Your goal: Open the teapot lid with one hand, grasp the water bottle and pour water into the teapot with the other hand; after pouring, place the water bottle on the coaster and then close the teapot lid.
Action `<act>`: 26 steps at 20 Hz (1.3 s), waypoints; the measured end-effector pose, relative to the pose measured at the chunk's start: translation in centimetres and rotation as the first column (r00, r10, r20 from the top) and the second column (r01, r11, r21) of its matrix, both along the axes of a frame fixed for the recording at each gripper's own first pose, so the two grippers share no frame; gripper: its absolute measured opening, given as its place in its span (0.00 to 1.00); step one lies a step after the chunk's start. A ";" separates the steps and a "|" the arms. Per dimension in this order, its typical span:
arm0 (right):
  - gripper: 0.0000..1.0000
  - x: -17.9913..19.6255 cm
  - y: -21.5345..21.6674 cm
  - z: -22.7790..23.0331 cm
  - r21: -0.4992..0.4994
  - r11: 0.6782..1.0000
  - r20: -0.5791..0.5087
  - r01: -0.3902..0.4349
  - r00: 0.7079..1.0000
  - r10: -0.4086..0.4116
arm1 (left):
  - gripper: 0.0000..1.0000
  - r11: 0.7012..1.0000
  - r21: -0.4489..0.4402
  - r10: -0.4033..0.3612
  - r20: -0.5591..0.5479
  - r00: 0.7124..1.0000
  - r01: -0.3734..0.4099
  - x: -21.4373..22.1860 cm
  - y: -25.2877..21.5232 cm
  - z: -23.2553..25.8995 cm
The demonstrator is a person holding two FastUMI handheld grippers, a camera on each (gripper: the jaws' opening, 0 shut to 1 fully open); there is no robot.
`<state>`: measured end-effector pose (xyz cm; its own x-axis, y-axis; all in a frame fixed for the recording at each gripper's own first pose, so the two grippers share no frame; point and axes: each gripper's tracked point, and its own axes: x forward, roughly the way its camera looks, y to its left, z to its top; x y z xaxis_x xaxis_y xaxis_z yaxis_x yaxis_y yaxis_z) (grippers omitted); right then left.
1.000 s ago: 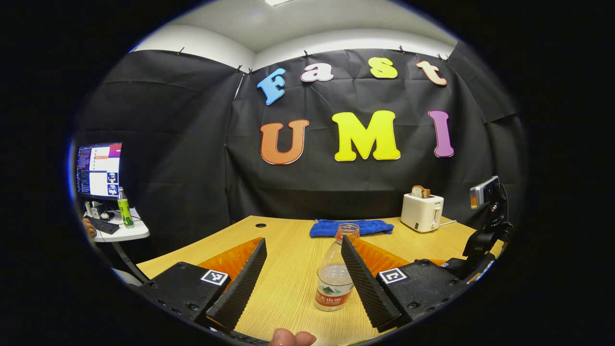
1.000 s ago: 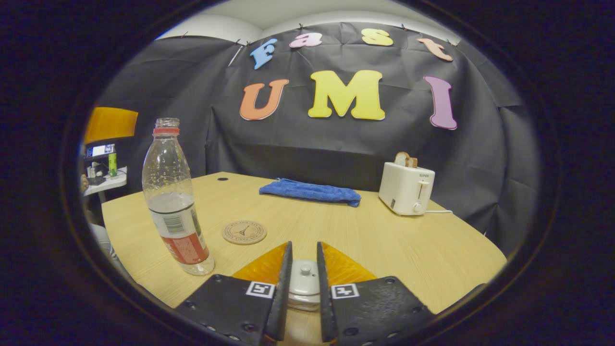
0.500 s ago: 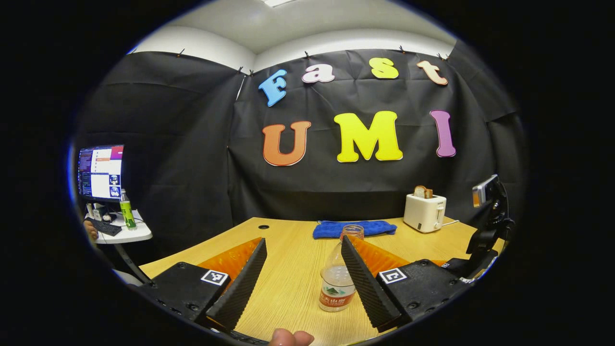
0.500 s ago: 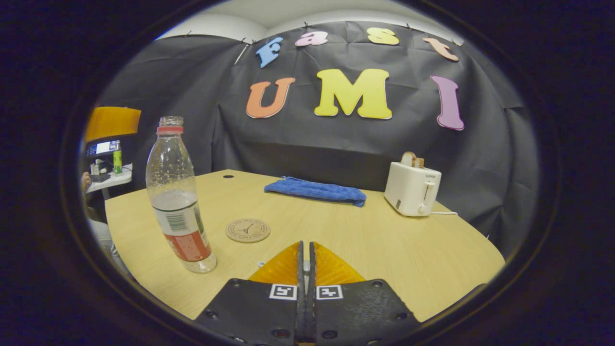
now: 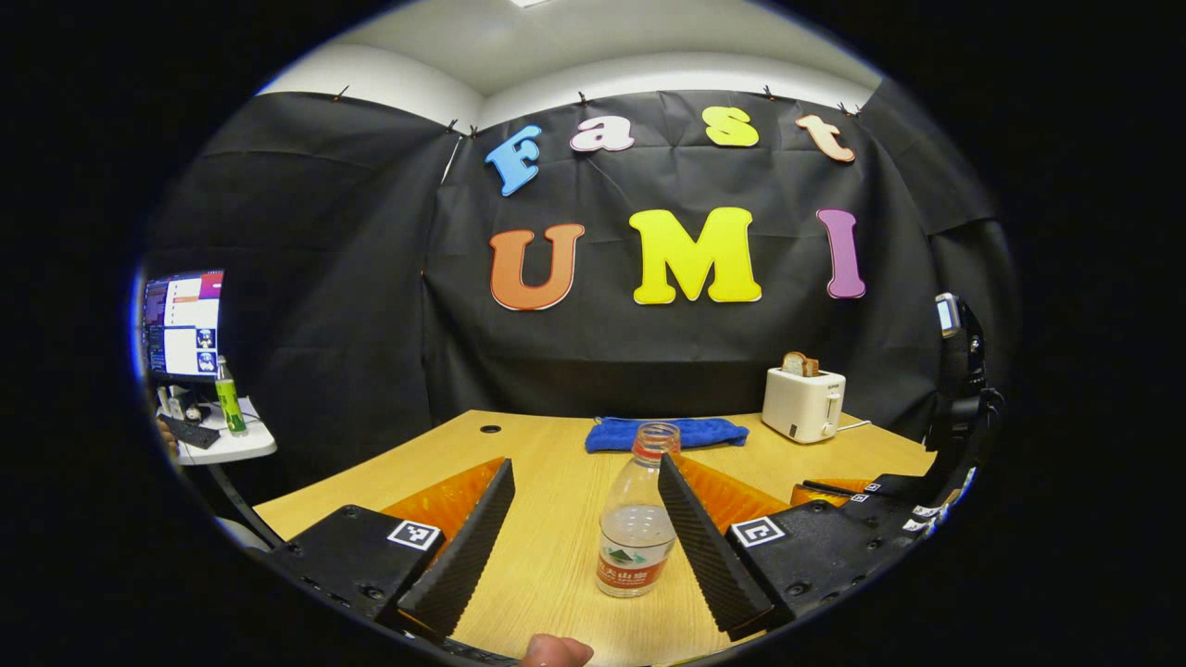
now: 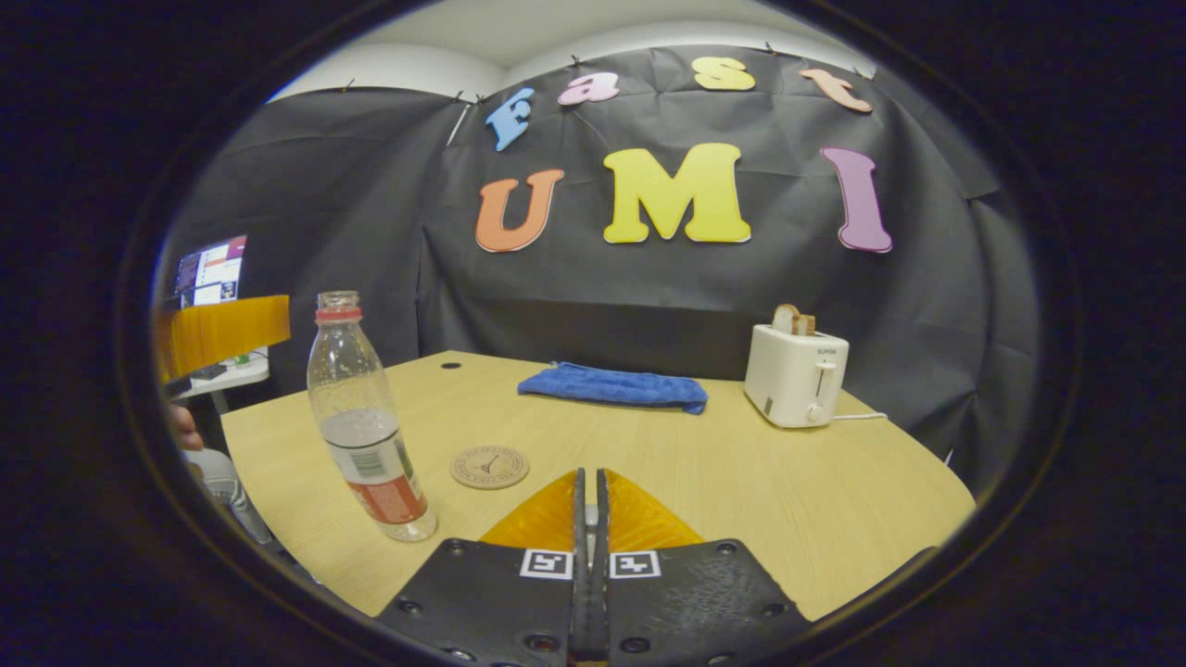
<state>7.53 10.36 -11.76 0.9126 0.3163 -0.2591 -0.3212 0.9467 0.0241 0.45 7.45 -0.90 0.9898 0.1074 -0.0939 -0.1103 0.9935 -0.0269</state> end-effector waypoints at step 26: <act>0.00 -2.7 -7.0 0.3 0.013 0.999 -0.001 0.043 0.999 -0.043 | 0.91 0.986 -0.083 -0.161 -0.216 0.963 0.146 3.0 -3.5 -13.5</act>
<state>4.79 3.34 -11.48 0.9252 0.2801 -0.2561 -0.2803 0.9592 0.0367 3.48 3.98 -14.36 0.9475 -0.0580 -0.3144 0.0329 0.9959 -0.0847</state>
